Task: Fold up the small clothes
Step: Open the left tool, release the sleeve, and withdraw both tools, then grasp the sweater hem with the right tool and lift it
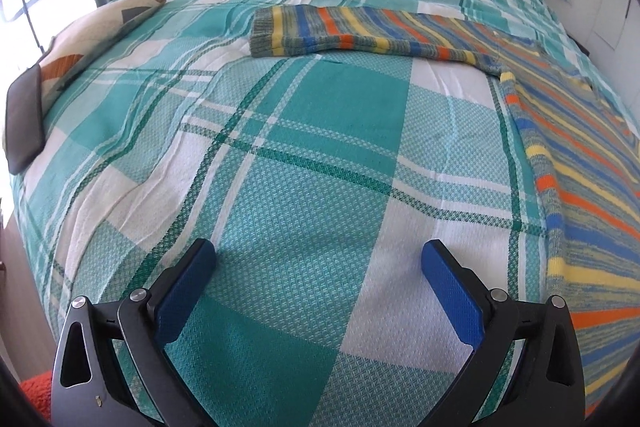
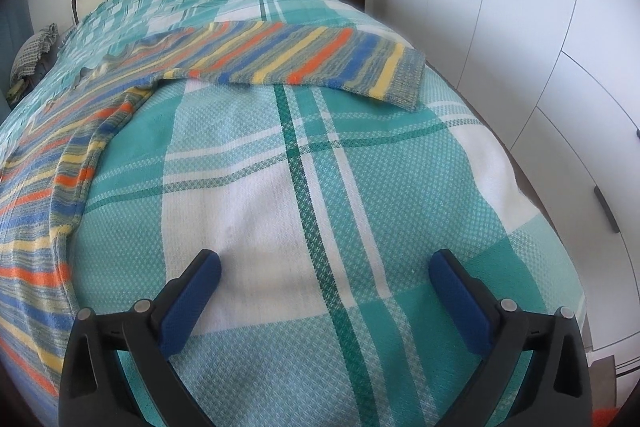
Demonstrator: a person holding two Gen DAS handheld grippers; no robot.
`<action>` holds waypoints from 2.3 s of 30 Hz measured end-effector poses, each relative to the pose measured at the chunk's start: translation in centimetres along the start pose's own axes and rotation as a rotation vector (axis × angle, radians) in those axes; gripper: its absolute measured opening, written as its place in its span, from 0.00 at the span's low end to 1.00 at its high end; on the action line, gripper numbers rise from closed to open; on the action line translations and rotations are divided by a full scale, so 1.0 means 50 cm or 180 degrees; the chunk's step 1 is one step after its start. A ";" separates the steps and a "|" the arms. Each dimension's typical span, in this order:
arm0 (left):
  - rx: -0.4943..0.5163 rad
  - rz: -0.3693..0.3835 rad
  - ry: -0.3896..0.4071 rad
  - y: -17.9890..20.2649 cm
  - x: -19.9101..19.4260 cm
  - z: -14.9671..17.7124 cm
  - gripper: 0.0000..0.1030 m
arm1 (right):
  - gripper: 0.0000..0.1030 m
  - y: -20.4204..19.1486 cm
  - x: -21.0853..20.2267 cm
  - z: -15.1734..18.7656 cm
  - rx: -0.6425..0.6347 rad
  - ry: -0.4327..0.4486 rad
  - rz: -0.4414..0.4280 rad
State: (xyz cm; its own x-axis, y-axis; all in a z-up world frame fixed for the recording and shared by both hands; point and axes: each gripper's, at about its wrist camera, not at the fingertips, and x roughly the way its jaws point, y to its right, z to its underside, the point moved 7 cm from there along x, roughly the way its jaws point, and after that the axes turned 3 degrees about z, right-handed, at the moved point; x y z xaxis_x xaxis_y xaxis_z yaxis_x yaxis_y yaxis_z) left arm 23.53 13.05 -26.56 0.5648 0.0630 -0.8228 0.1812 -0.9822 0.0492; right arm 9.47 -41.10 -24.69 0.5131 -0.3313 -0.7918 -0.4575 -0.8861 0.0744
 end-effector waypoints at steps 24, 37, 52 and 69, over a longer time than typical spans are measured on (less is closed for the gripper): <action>0.0098 -0.0135 -0.0023 0.006 0.003 0.002 1.00 | 1.00 -0.004 -0.003 0.001 -0.0013 0.0025 0.0025; 0.0133 -0.0173 0.0000 0.005 0.003 0.003 0.99 | 1.00 -0.004 -0.003 0.002 -0.0016 0.0030 0.0031; 0.0166 -0.0231 0.0024 0.008 0.004 0.005 0.99 | 1.00 -0.006 -0.005 0.003 -0.0018 0.0039 0.0040; -0.0013 0.0365 0.0235 0.015 -0.137 -0.027 0.99 | 0.98 0.077 -0.048 -0.110 0.0969 -0.0055 -0.1166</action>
State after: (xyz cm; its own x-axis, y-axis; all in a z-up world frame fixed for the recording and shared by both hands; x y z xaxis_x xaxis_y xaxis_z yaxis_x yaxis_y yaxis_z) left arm 20.86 12.13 -20.14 0.6397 -0.0366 -0.7677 0.1153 -0.9830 0.1430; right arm 10.48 -45.47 -19.14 0.6694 -0.0072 -0.7429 -0.4420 -0.8076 -0.3905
